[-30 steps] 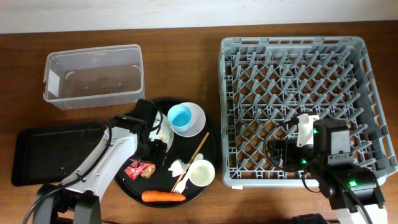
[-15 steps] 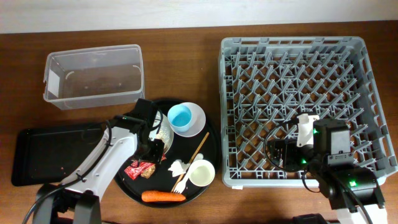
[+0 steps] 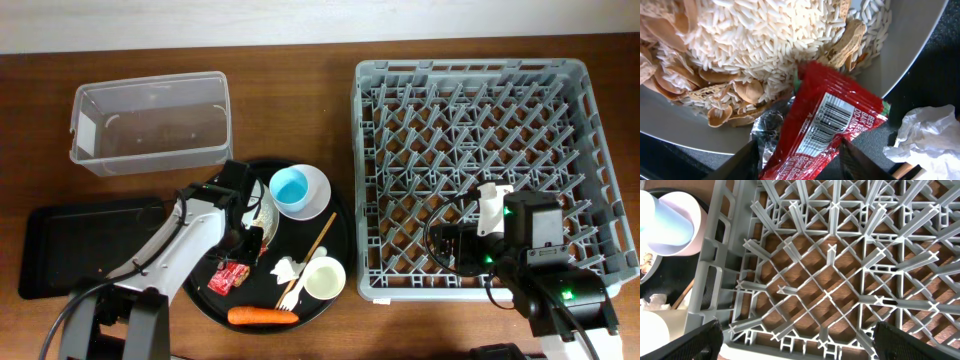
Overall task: Sort waste into correct bins and load items into the dishwasher rack
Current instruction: 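Grasp the red snack wrapper with the left gripper, then carry the wrapper to the clear bin and release it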
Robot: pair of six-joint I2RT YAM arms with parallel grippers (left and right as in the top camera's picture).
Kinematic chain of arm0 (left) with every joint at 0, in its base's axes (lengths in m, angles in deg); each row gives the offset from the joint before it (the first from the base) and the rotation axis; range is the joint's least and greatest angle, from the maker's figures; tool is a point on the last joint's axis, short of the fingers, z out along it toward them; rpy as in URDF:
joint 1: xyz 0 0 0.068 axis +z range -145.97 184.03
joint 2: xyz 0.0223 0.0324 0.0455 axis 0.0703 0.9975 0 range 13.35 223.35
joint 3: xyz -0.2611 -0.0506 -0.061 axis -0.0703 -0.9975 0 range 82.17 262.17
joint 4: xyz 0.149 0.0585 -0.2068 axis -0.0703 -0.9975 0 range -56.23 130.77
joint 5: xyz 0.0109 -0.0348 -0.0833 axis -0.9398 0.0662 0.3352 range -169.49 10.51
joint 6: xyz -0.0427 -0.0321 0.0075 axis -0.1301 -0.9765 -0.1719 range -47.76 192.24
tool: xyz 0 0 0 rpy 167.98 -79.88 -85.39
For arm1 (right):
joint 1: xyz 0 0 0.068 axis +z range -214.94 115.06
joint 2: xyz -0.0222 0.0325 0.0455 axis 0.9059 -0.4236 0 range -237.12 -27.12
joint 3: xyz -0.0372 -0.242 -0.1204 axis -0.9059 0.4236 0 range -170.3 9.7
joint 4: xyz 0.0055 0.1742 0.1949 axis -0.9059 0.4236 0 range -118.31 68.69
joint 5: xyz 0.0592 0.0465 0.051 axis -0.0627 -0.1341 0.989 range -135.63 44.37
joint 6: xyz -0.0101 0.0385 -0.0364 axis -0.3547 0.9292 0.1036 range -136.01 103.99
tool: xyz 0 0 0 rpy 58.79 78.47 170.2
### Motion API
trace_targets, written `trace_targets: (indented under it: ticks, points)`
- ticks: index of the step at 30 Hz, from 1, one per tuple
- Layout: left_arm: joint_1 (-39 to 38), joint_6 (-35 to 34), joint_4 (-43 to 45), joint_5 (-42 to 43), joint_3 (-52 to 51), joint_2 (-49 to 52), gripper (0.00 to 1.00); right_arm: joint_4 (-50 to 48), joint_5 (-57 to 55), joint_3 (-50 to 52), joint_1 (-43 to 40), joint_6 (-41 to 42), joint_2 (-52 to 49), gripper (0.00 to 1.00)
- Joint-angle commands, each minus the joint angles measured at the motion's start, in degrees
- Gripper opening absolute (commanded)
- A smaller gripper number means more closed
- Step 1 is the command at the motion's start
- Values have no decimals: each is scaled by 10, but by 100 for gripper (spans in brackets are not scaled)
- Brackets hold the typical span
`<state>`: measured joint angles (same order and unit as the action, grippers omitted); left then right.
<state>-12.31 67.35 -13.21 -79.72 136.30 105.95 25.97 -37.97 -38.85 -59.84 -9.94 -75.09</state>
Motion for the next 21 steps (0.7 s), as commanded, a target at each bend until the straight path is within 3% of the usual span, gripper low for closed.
trace_targets:
  ticks: [1, 5, 8, 10, 14, 17, 21]
  points:
    - [-2, 3, -8, 6, 1, 4, 42, 0, 5, -10, -4, 4, 0, 99]
    - [-2, 3, -27, 2, 23, 4, 35, 0, 5, -10, -4, 4, 0, 99]
    - [-2, 3, -36, 2, 48, 4, 14, 0, 5, -10, -4, 4, 0, 99]
    - [-2, 3, -37, 2, 56, 4, 8, 0, 5, -10, -3, 4, 0, 99]
    - [-2, 3, -47, 2, 61, 4, 1, 0, 5, -10, -4, 4, 0, 99]
    - [-1, 3, -74, -1, 87, 3, 0, 0, 5, -10, -4, 4, 0, 99]
    - [-1, 3, -122, -37, 195, 2, 0, 0, 5, -10, -4, 4, 0, 99]
